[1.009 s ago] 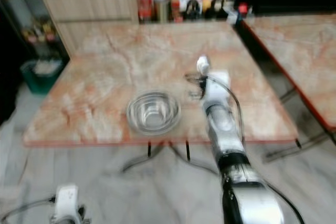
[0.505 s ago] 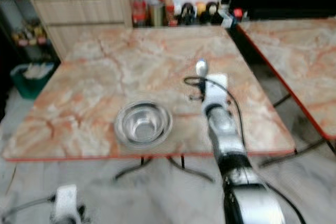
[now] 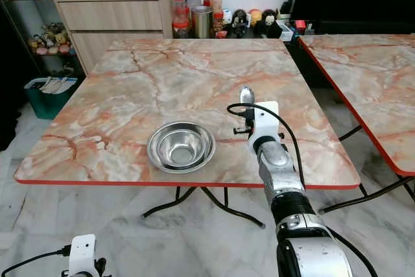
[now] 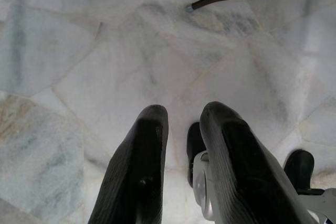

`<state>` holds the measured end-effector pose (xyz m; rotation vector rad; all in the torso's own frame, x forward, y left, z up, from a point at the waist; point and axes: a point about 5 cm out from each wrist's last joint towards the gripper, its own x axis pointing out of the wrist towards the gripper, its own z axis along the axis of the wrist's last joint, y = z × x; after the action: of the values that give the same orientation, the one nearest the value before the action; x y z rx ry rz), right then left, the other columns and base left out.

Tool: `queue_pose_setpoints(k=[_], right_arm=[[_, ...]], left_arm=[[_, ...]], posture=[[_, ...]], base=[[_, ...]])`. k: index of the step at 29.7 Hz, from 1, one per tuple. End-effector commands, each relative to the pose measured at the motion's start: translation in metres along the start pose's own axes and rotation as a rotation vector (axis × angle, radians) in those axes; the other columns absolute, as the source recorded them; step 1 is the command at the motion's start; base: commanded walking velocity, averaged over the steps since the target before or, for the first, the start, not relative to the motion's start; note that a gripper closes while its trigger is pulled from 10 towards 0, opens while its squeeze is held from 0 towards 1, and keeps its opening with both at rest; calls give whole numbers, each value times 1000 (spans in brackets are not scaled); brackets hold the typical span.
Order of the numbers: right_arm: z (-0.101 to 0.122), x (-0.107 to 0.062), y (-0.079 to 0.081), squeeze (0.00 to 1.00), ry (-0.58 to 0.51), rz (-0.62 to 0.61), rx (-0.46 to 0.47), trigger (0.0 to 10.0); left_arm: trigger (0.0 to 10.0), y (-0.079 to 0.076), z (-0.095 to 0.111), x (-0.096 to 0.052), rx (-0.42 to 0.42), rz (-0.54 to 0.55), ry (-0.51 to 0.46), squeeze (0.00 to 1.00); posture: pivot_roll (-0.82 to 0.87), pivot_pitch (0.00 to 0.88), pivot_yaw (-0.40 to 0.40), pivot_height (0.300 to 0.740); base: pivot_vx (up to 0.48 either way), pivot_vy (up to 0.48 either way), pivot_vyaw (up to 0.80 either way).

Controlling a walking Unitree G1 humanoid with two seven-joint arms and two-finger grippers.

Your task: Setting the table

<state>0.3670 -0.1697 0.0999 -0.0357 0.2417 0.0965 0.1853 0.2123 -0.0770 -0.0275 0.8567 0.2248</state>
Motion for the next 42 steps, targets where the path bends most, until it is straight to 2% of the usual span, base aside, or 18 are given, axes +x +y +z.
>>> queue_pose_setpoints(k=[1, 18, 20, 29, 42], right_arm=[[2, 2, 0, 0, 19, 2, 3, 10000], [-10, 4, 2, 0, 108, 76, 22, 10000], [-18, 3, 4, 0, 132, 85, 24, 10000], [-27, 2, 10, 0, 132, 42, 109, 10000], [-36, 0, 18, 0, 166, 48, 102, 10000]], left_arm=[[10000, 2, -4, 0, -11, 0, 27, 0], [10000, 2, -7, -1, -6, 7, 42, 0], [10000, 3, -8, -1, -2, 8, 42, 0], [10000, 3, -9, -2, 10, 10, 46, 0], [10000, 5, -11, -2, 24, 20, 55, 0]], posture=[[60, 0, 6, 740], [63, 0, 3, 740], [67, 0, 1, 740], [69, 0, -1, 740], [74, 0, -6, 740]], base=[[0, 0, 0], [0, 0, 0], [0, 0, 0], [0, 0, 0], [0, 0, 0]])
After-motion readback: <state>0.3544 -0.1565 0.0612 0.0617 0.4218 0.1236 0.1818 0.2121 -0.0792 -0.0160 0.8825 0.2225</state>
